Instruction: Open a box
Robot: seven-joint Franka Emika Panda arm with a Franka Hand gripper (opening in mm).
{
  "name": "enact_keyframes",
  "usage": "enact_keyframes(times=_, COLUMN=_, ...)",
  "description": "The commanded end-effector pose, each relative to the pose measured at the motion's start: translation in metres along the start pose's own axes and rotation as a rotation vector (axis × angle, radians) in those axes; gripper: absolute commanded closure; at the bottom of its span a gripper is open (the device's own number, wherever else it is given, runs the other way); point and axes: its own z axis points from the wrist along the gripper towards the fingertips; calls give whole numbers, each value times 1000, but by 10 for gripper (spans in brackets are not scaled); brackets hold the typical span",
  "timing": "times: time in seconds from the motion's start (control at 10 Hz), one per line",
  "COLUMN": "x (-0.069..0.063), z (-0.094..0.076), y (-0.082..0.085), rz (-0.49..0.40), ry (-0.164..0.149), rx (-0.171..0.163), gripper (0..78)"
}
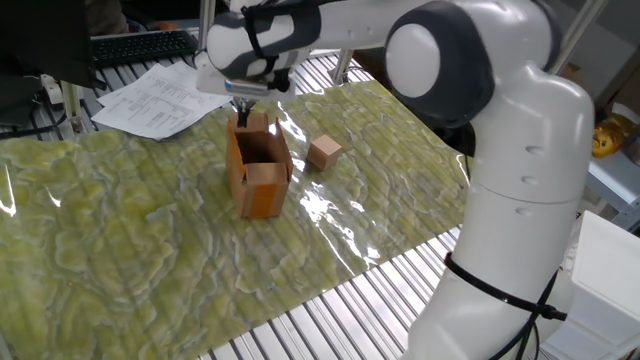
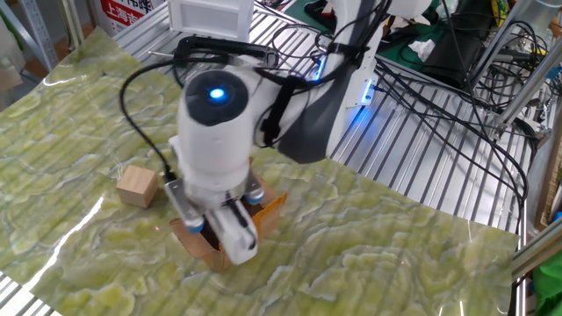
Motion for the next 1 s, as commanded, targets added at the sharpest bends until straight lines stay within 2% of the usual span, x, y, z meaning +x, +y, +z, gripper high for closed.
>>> enact_keyframes(times=0.1, x=32, z=6, y=-7, rz=-17, ry=-12, rx=6, gripper=776)
enact_keyframes(times=0.4, x=51, z=14, y=-14, rz=-32, ry=-21, rx=15, gripper=776)
enact_keyframes(times=1.0, x=62, z=18, y=-19, rz=-48, ry=-14, rx=19, gripper=776)
